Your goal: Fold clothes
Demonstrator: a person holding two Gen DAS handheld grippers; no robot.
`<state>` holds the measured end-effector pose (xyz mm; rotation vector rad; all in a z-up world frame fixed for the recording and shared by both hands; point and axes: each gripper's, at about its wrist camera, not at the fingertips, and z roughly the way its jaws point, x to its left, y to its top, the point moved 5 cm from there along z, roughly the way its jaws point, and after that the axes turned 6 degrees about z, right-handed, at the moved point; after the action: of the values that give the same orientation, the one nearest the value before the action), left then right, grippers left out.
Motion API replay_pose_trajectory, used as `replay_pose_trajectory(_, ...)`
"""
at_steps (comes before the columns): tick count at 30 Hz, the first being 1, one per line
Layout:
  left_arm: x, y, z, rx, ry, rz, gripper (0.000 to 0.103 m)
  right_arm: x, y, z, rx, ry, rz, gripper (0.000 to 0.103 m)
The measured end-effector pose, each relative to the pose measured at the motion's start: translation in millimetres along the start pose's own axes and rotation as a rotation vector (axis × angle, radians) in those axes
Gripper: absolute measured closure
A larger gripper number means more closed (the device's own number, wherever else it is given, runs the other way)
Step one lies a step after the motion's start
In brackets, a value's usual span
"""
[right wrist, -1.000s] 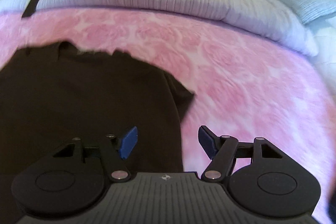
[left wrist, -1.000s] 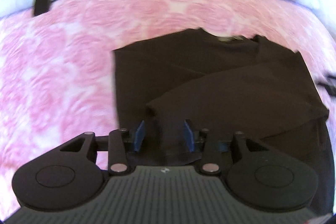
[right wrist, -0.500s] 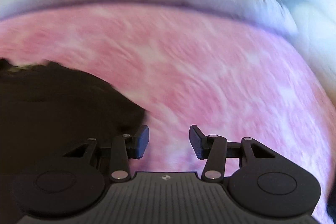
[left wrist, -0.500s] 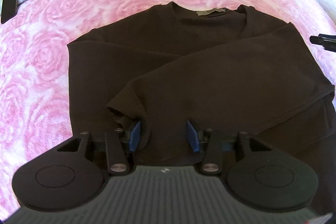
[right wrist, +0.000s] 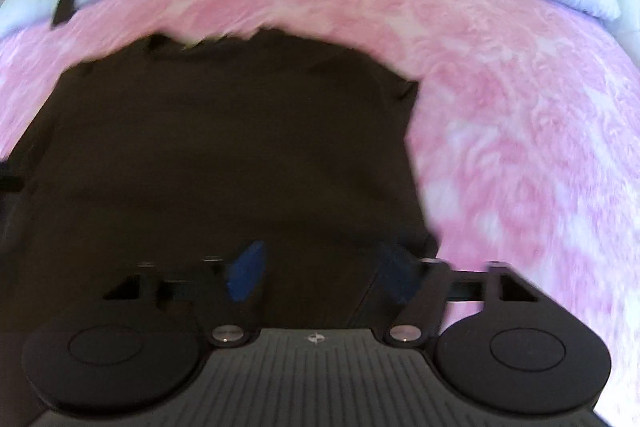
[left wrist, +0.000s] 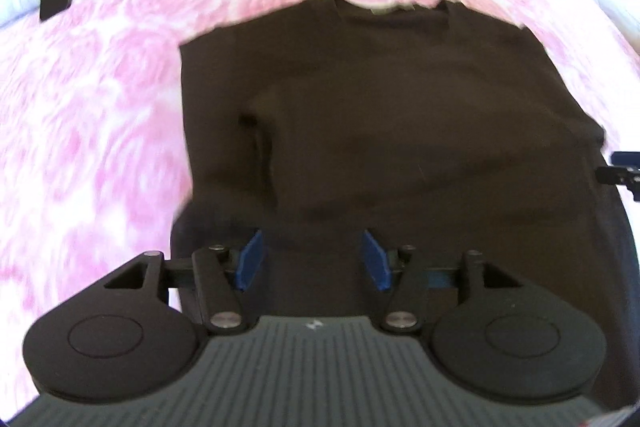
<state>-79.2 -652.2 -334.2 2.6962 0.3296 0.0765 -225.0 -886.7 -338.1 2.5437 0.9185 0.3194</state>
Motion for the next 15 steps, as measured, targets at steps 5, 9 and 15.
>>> replay_pose_trajectory(5,-24.3,-64.1,-39.9,0.05,-0.009,0.113,0.043,35.5,-36.8,-42.2,0.041,-0.018,-0.021,0.08)
replay_pose_trajectory(9,-31.1,-115.5,-71.9,0.076,-0.055,0.158,0.042,57.1,-68.9,-78.1,0.061,-0.071,-0.028,0.098)
replay_pose_trajectory(15,-33.0,-196.4,-115.7,0.094,-0.06,0.31,0.038,86.7,-135.2,-128.2,0.132,-0.112,-0.002,0.082)
